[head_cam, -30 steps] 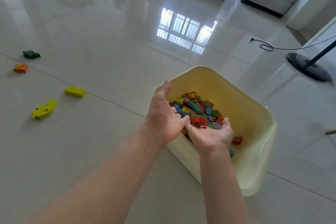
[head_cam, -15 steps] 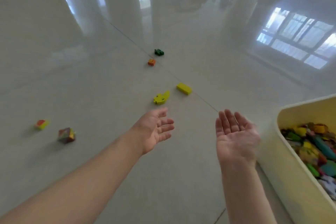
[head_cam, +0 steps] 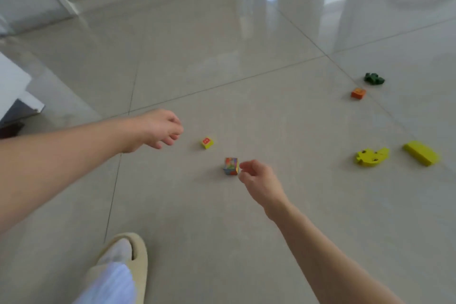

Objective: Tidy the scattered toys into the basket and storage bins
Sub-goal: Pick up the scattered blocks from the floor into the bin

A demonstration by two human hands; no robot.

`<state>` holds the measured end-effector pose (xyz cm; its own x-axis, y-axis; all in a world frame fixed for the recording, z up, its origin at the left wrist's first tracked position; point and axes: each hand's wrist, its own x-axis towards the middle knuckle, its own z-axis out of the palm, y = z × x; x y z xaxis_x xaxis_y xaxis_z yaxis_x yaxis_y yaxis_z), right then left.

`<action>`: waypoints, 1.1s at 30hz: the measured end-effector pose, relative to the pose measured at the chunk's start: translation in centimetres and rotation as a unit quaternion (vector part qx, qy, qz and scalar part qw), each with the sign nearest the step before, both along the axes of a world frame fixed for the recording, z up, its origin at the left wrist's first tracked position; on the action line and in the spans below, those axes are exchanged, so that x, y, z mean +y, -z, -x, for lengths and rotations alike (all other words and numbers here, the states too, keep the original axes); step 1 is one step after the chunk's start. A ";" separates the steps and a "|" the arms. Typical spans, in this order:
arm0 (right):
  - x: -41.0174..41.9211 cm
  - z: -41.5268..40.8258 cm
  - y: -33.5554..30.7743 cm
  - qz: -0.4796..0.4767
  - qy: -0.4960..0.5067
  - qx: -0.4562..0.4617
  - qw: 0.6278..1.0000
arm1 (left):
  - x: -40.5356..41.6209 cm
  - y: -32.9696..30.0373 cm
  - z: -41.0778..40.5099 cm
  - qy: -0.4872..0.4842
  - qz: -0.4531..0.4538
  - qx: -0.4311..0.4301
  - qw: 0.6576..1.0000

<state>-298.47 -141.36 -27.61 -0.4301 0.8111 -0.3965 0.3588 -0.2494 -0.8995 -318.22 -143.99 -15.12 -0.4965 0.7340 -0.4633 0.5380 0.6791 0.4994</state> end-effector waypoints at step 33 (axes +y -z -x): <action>7.6 19.0 0.4 -0.089 -0.129 -0.144 0.977 | 0.7 19.8 23.9 0.084 -0.173 0.225 0.955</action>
